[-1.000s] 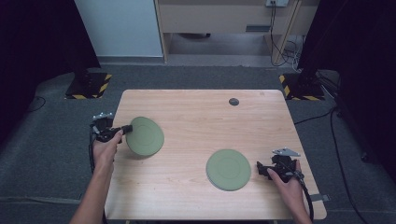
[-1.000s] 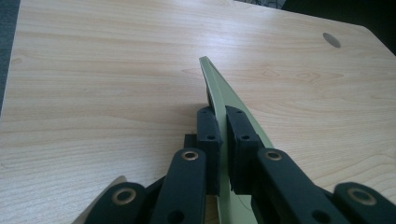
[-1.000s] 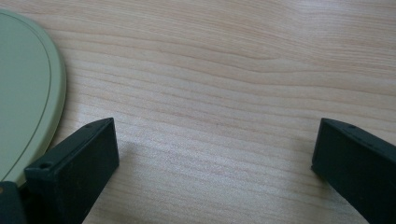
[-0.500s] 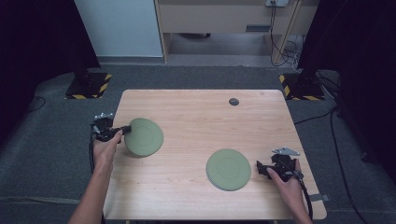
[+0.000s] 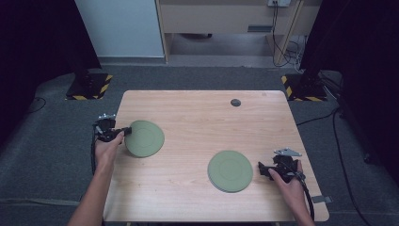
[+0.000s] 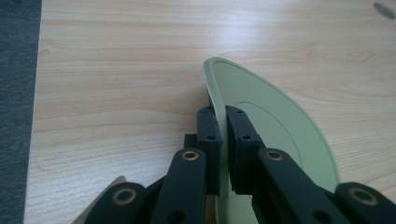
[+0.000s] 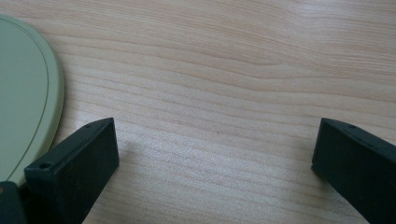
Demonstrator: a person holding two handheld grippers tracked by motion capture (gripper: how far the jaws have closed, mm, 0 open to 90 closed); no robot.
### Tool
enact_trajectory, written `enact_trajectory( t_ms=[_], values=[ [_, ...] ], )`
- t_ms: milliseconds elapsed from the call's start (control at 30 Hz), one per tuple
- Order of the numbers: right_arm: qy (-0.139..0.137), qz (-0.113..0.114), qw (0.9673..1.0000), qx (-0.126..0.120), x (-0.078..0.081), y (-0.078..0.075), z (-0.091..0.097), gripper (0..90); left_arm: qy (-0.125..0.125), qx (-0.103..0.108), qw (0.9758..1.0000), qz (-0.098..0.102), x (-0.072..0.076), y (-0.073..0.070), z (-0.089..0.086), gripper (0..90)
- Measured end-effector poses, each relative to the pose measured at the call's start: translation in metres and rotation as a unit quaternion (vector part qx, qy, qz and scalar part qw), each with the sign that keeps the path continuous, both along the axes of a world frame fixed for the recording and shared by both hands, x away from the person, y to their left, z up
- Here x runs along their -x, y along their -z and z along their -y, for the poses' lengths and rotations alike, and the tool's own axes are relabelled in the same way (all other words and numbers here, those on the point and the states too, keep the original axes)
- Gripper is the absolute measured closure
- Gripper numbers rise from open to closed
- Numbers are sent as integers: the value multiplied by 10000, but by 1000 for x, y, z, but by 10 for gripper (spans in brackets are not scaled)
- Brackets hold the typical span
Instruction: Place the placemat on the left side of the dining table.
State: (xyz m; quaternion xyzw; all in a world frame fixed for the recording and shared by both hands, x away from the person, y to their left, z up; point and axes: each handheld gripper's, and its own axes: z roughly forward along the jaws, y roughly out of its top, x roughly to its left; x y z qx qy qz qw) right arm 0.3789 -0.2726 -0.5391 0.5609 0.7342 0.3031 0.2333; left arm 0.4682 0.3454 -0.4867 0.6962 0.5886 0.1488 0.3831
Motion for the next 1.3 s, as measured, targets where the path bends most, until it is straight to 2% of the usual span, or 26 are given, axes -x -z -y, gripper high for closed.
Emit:
enact_trajectory(
  t_ms=[100,567,733,1133,1300],
  values=[
    [-4,1,10000,-1,-1,0,0,8,29,-169,9998,-39,-3,4,0,843],
    [-32,4,10000,-4,-3,0,-1,8,47,-221,9997,-12,-8,15,-4,833],
    [-24,-2,10000,-13,-3,0,-1,8,41,-366,9993,-75,-10,20,-4,820],
    [-24,-2,10000,-12,-3,0,-1,8,-16,-320,9995,-80,-11,22,-6,806],
    [-26,-1,10000,-11,-3,0,-1,8,-60,-657,9978,-57,-11,21,-3,733]
  ],
)
